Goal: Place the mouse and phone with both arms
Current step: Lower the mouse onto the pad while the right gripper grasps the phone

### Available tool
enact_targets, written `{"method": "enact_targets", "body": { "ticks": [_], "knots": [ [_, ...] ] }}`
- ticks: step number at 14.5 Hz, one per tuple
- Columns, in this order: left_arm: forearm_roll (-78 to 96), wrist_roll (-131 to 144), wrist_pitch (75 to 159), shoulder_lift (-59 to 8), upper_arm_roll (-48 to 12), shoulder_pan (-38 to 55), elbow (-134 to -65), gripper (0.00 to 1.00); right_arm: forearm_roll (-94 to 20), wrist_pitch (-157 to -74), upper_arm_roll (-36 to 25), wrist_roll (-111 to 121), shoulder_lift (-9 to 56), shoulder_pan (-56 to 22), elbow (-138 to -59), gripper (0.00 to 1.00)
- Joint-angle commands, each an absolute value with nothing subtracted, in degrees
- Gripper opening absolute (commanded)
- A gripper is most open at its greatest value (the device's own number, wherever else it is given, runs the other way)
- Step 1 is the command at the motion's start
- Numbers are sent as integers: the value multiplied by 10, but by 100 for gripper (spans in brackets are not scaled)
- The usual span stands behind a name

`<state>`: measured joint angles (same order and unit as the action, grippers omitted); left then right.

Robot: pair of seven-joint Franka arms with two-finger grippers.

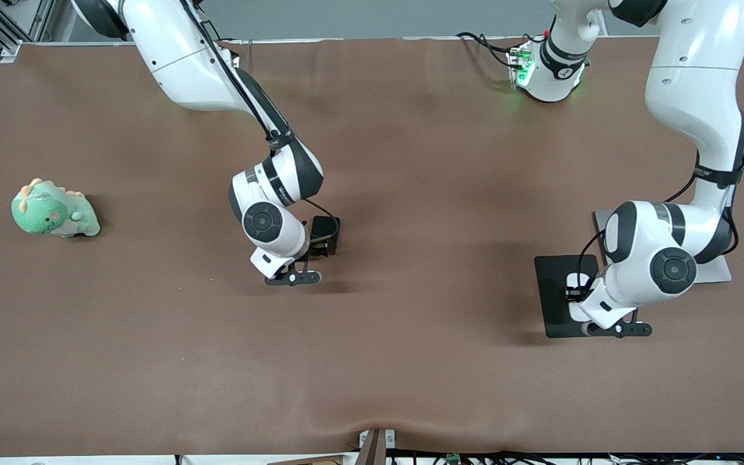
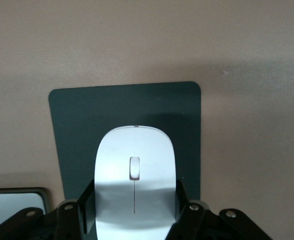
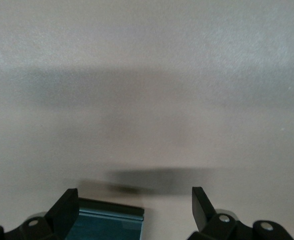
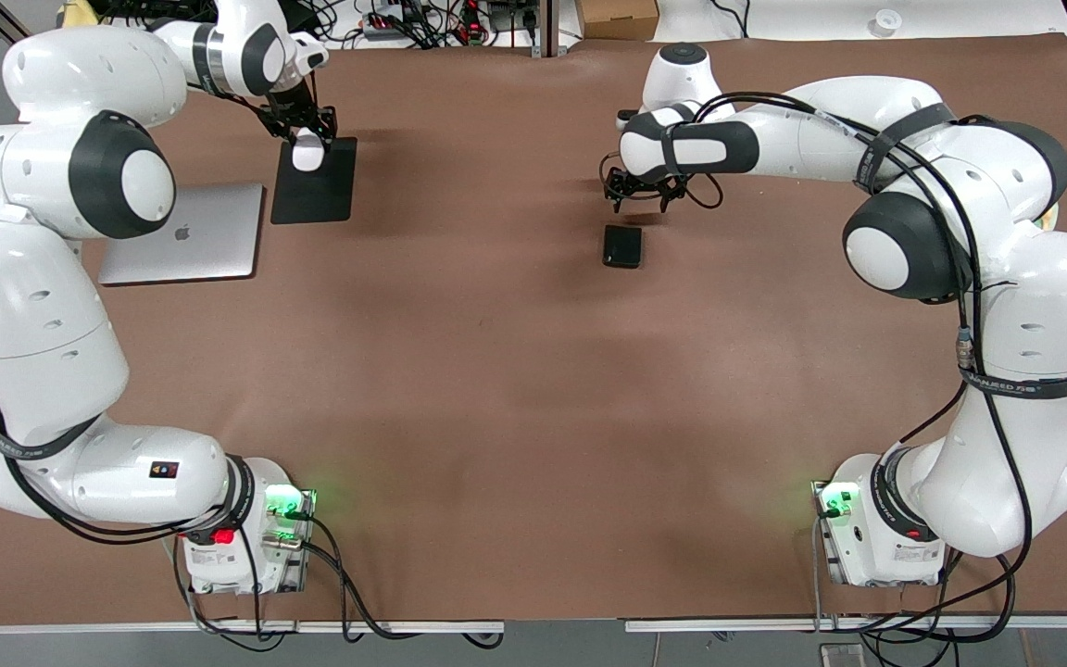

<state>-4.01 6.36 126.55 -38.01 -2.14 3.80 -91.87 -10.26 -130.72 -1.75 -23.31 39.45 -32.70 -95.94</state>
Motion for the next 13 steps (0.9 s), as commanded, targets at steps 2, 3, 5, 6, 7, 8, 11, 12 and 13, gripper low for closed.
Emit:
{"method": "enact_targets", "body": {
  "ticks": [2,3,5,6,7,8,11,12,13],
  "knots": [
    [-48,57,1290,-397,-26,30,-919,0,-147,-1314,-17,-250,383,-344,-995,100],
    [-48,57,1299,-402,-26,30,-918,0,-160,-1314,-17,-251,383,-351,-998,100],
    [-47,58,1324,-410,-26,25,-917,0,-168,-1312,-17,-261,383,-363,-1001,100],
    [-47,58,1331,-413,-26,18,-916,0,-168,-1310,-17,-264,382,-363,-1003,100],
    [-47,57,1340,-417,-26,14,-915,0,-168,-1310,-17,-265,382,-364,-1004,100],
    [-47,57,1350,-423,-26,13,-914,0,-168,-1311,-18,-266,383,-367,-1005,100],
    [-47,58,1374,-436,-26,14,-914,0,-168,-1315,-18,-265,382,-373,-1020,100],
    [-47,58,1374,-436,-26,14,-916,0,-168,-1315,-18,-266,382,-373,-1022,100],
    [-47,57,1374,-436,-26,15,-916,1,-168,-1315,-18,-270,381,-373,-1022,100]
  ]
}}
